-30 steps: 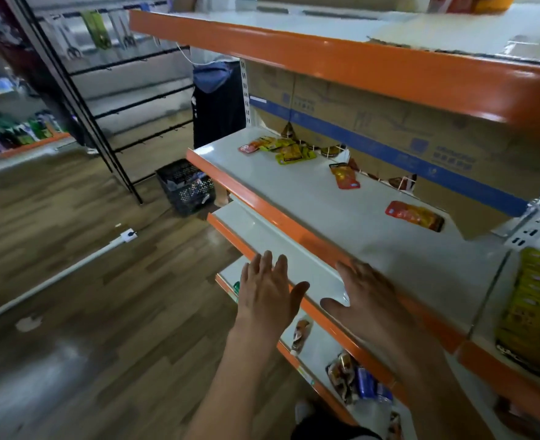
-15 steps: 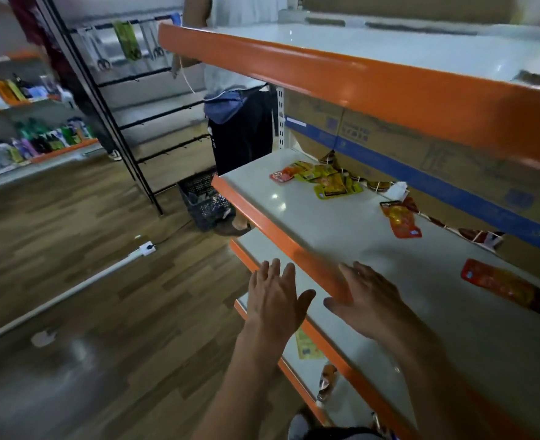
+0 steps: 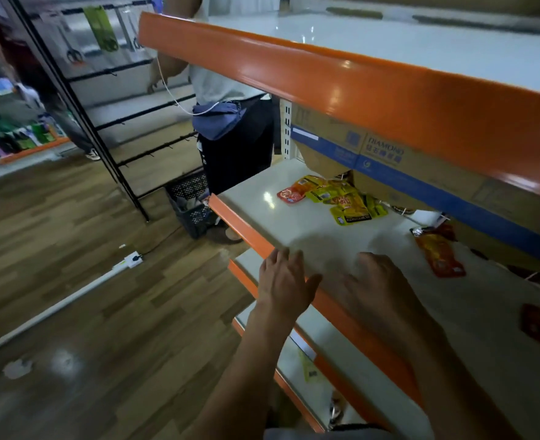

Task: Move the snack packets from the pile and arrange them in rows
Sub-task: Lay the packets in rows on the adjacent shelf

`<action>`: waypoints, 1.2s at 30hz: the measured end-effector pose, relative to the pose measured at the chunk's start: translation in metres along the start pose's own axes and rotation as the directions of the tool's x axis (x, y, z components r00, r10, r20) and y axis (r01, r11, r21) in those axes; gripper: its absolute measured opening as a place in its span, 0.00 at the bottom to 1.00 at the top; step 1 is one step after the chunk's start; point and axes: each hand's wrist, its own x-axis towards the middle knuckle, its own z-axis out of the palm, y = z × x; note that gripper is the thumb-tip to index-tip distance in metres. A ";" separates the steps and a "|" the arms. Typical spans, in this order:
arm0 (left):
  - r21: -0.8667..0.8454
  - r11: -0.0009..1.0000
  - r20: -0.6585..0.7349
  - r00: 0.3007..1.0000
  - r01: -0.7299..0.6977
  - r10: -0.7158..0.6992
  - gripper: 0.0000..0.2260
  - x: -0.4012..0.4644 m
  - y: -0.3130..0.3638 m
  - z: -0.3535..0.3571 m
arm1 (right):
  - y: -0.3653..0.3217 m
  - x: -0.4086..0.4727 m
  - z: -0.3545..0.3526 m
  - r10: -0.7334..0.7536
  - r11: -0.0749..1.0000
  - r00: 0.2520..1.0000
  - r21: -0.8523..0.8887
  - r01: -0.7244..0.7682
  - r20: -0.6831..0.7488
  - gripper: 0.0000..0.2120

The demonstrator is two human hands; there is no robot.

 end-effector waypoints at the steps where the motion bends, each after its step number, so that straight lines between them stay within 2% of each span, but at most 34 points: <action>1: -0.011 1.000 0.003 1.000 -0.014 0.014 0.25 0.009 -0.004 0.002 | 0.003 0.012 0.008 0.015 1.000 1.000 -0.010 -0.016 -0.021 0.31; 4: -0.030 0.998 0.037 0.998 -0.058 0.059 0.25 0.044 -0.016 0.007 | -0.006 0.037 0.013 0.077 0.993 0.986 0.095 -0.064 -0.149 0.21; 7: -0.015 0.990 0.065 0.988 -0.142 0.143 0.26 0.086 -0.028 0.010 | -0.021 0.063 0.016 0.150 0.979 0.952 0.175 -0.105 -0.266 0.21; 12: -0.063 0.959 -0.006 0.961 -0.275 0.275 0.24 0.147 -0.037 0.016 | -0.038 0.112 0.026 0.229 0.968 0.931 0.164 -0.188 -0.286 0.24; 16: -0.153 0.924 -0.083 0.937 -0.349 0.340 0.24 0.184 -0.038 0.028 | -0.047 0.139 0.035 0.200 0.980 0.923 0.082 -0.183 -0.329 0.33; 18: -0.193 0.910 -0.123 0.929 -0.367 0.348 0.26 0.202 -0.037 0.037 | -0.048 0.151 0.040 0.262 0.964 0.914 0.031 -0.265 -0.311 0.36; 21: -0.184 0.909 -0.085 0.928 -0.373 0.364 0.25 0.222 -0.032 0.045 | -0.050 0.163 0.041 0.345 0.931 0.881 0.002 -0.364 -0.323 0.34; 23: -0.183 0.903 -0.072 0.921 -0.389 0.382 0.24 0.232 -0.030 0.051 | -0.049 0.167 0.041 0.351 0.928 0.881 -0.007 -0.372 -0.317 0.32; 27: -0.155 0.898 0.004 0.908 -0.413 0.418 0.26 0.247 -0.026 0.054 | -0.043 0.172 0.050 0.313 0.947 0.895 0.027 -0.321 -0.319 0.39; 29: -0.142 0.901 0.044 0.907 -0.410 0.420 0.27 0.252 -0.027 0.056 | -0.044 0.171 0.051 0.327 0.940 0.877 0.027 -0.339 -0.351 0.37; 33: -0.173 0.908 0.030 0.919 -0.382 0.393 0.23 0.247 -0.027 0.052 | -0.045 0.164 0.046 0.335 0.921 0.843 -0.042 -0.387 -0.421 0.24; 36: -0.144 0.923 0.038 0.930 -0.358 0.366 0.26 0.240 -0.028 0.046 | -0.050 0.161 0.044 0.335 0.921 0.826 -0.028 -0.389 -0.454 0.20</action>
